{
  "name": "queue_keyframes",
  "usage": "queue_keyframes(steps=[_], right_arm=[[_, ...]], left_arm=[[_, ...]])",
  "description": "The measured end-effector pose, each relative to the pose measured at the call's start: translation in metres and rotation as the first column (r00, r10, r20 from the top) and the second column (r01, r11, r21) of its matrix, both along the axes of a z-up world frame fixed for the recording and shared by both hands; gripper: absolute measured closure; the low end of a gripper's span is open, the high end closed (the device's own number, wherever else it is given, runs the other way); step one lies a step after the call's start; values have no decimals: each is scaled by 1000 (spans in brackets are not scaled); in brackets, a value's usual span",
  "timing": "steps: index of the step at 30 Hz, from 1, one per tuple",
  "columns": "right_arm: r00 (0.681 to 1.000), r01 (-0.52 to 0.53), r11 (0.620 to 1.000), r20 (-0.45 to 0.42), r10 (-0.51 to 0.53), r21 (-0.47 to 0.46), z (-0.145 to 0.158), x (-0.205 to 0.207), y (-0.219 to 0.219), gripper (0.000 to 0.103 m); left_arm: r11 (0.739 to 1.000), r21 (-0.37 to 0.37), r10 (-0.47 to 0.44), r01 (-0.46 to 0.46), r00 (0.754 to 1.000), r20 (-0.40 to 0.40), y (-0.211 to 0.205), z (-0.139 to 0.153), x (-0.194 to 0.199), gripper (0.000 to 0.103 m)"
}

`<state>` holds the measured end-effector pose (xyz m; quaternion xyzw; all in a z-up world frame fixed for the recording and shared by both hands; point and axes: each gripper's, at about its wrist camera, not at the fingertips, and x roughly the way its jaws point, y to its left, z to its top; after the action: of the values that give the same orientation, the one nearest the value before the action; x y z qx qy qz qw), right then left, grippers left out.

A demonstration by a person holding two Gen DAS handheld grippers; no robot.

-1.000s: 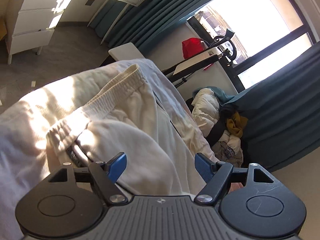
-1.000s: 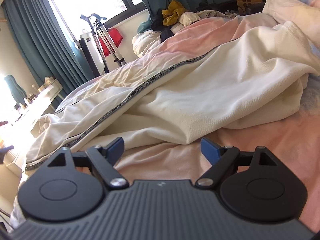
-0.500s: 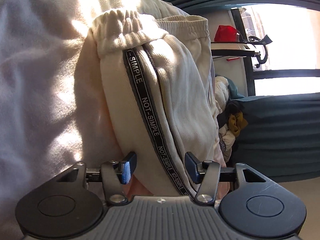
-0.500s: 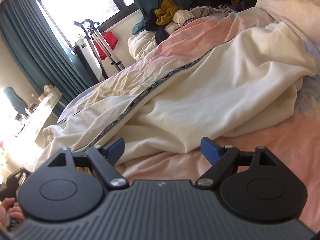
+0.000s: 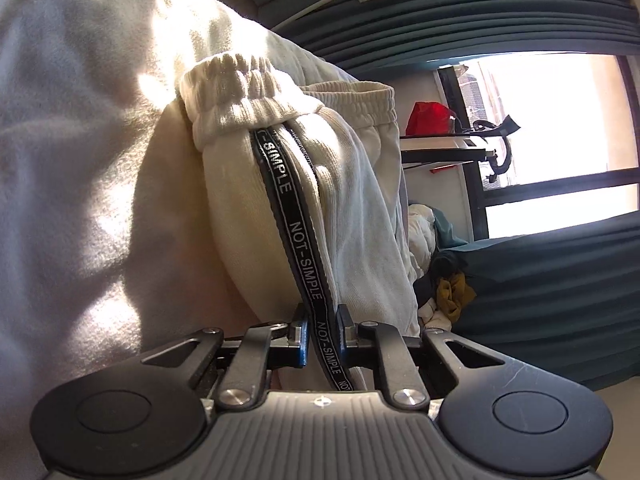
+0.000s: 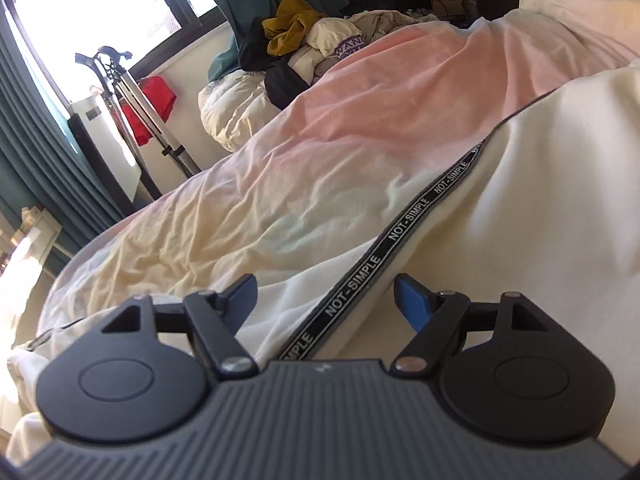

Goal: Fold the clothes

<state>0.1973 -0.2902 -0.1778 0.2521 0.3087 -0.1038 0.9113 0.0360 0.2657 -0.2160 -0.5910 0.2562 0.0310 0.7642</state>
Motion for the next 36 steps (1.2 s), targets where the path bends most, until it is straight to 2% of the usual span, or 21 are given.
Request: queue_keyframes(steps=[2, 3, 4, 7, 11, 15, 17, 20, 22, 25, 33, 36], right_arm=[[999, 21, 999, -27, -22, -32, -9, 8, 3, 53], [999, 31, 999, -38, -33, -39, -13, 10, 4, 69], [998, 44, 998, -41, -45, -38, -14, 8, 3, 80], [998, 69, 996, 2, -69, -62, -6, -10, 3, 91], [993, 75, 996, 93, -70, -50, 25, -65, 4, 92], [990, 64, 998, 125, -66, 23, 52, -144, 5, 93], [993, 38, 998, 108, -44, 51, 55, -184, 9, 93], [998, 31, 990, 56, -40, 140, 51, -235, 13, 93], [1000, 27, 983, 11, -30, 183, 42, -253, 15, 93], [998, 24, 969, -56, -11, 246, 29, -281, 19, 92], [991, -32, 948, -113, 71, 315, 43, -319, -4, 90], [996, -24, 965, -77, 46, 262, 67, -326, -32, 89]], left_arm=[[1000, 2, -6, 6, 1000, 23, 1, 1, -1, 90], [1000, 2, -14, 14, 999, 39, 1, 3, 0, 91], [1000, 3, -20, 19, 998, 55, 3, 5, 0, 91], [1000, -17, -19, 21, 995, 95, 9, 13, -2, 91], [1000, 3, 2, -3, 991, 137, 18, 30, -14, 92], [999, 0, 36, -36, 986, 164, 32, 44, -33, 93], [999, 5, 48, -50, 985, 168, 38, 51, -45, 93], [998, 29, 44, -50, 983, 179, 45, 62, -55, 93], [998, 45, 45, -54, 984, 172, 47, 68, -64, 94], [999, 23, 46, -50, 989, 140, 51, 67, -73, 94], [999, -10, 47, -46, 999, 26, 58, 56, -77, 94], [999, -1, 54, -54, 999, -2, 55, 53, -75, 93]])
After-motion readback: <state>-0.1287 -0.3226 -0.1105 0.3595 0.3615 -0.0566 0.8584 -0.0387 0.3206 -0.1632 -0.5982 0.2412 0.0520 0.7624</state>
